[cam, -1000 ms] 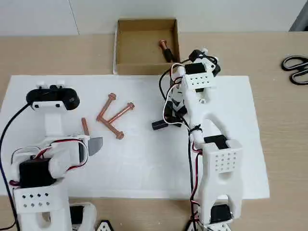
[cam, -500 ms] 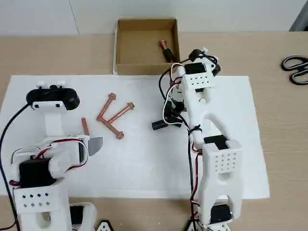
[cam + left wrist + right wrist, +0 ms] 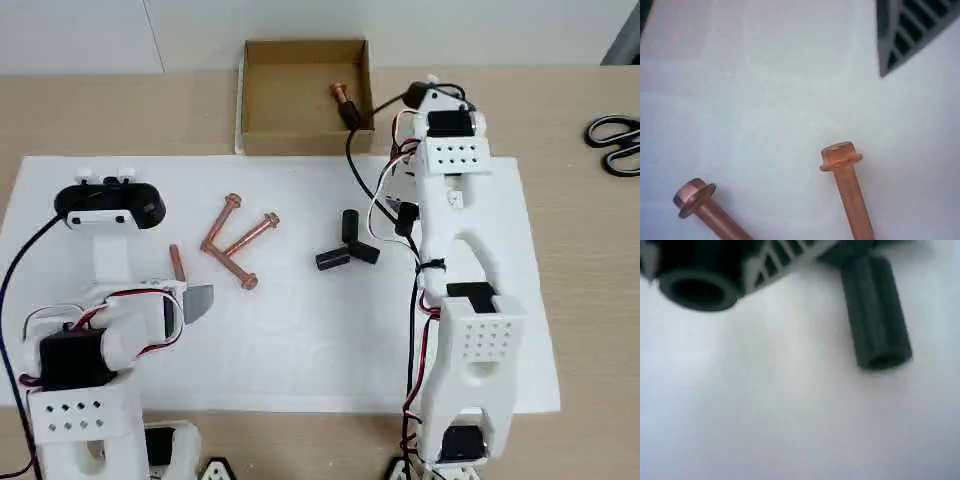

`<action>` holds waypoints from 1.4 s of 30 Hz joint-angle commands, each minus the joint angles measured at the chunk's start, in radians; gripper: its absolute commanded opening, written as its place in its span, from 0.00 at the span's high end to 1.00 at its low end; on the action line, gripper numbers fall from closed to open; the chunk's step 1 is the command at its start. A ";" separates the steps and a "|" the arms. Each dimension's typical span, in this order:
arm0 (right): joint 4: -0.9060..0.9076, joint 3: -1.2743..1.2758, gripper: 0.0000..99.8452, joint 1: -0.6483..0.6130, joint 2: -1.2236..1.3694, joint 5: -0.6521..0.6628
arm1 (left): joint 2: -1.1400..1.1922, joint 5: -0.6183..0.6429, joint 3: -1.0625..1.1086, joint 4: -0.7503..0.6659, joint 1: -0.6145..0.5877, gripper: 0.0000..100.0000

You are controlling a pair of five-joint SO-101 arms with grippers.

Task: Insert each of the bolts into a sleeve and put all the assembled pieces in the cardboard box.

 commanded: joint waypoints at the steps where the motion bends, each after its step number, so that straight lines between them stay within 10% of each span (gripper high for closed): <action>1: 0.042 -0.046 0.99 0.012 -0.059 0.094 | -0.011 -0.003 -0.039 -0.006 0.002 0.70; 9: 0.019 -0.051 0.98 0.007 0.093 0.269 | -0.011 -0.003 -0.039 -0.006 0.002 0.70; 18: 0.001 -0.052 0.85 0.007 0.133 0.299 | -0.011 -0.003 -0.039 -0.005 0.002 0.70; 42: 0.033 -0.034 0.92 0.001 0.222 0.290 | -0.011 -0.003 -0.039 -0.005 0.002 0.70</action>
